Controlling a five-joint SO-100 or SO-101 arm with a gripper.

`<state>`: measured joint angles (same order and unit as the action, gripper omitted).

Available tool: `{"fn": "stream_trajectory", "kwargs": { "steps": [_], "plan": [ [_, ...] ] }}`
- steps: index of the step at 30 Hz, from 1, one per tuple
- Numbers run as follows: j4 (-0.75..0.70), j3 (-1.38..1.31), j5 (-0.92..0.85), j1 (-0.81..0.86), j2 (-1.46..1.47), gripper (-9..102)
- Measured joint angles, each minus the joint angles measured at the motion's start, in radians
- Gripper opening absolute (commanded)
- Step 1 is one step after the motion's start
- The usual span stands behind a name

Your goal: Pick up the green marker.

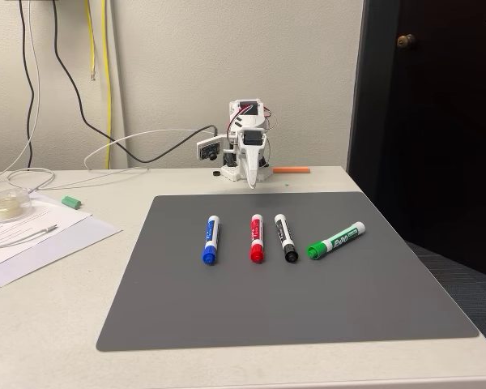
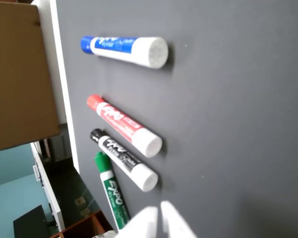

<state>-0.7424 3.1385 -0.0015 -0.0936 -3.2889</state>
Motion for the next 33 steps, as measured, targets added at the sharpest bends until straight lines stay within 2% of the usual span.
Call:
{"fn": "stream_trajectory", "kwargs": {
  "steps": [5,10,15,21,25,27,33],
  "plan": [
    [0.012,0.0,0.0,0.0,0.0,0],
    [0.112,0.0,-0.005,0.0,0.0,0],
    [0.301,0.0,-0.072,0.006,0.008,0],
    [0.491,-0.067,-0.178,0.014,0.213,0],
    [0.445,-0.305,-0.253,0.002,0.574,0],
    [0.368,-0.442,-0.285,-0.002,0.721,0],
    [0.276,-0.758,-0.341,-0.006,0.962,0]
  ]
}}
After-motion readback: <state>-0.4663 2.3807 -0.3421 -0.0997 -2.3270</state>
